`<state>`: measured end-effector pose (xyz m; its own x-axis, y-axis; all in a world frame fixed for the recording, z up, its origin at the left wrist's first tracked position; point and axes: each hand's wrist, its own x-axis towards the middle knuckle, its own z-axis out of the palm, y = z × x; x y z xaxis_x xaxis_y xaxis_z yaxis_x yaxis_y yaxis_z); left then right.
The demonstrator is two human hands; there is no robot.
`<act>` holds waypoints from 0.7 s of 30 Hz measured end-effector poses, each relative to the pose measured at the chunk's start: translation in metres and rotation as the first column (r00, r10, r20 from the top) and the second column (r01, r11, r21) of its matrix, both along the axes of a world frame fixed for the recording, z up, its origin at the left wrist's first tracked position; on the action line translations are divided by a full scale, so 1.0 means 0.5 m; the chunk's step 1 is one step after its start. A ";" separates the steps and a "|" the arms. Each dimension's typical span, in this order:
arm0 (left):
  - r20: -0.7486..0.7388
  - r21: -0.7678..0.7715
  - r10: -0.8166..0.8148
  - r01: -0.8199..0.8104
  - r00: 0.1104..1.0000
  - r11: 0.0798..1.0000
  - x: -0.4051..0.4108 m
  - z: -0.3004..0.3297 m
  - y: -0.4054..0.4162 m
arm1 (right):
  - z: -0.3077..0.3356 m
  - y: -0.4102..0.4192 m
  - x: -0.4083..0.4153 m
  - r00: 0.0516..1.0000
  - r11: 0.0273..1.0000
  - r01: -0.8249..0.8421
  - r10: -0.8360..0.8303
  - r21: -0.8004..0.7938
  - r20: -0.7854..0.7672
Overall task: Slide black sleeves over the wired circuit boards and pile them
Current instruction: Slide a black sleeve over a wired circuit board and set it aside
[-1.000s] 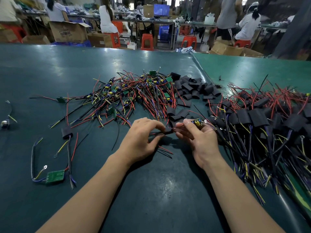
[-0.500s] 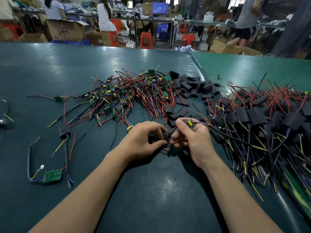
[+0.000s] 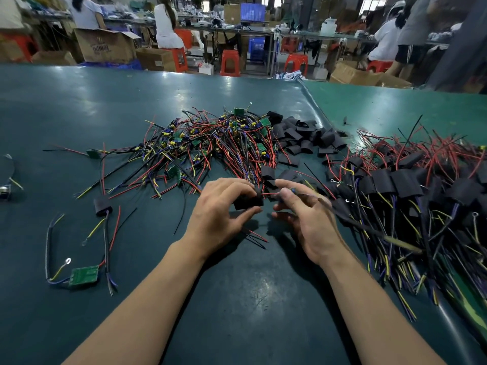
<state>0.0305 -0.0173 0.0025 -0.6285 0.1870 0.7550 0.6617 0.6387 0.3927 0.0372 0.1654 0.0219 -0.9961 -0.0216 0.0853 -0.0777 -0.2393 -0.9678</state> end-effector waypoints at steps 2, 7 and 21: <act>-0.024 -0.024 -0.029 0.028 0.999 0.999 0.003 0.002 0.012 | -0.001 -0.001 0.000 0.999 0.999 0.030 -0.030 -0.041 -0.016; -0.012 0.004 -0.062 0.062 0.998 0.998 0.008 0.008 0.023 | -0.003 0.000 -0.001 0.996 0.994 0.066 -0.070 -0.087 -0.047; 0.102 0.111 -0.118 0.107 0.988 0.988 0.007 0.008 0.019 | -0.002 0.012 -0.002 1.000 1.000 -0.012 0.013 -0.025 0.022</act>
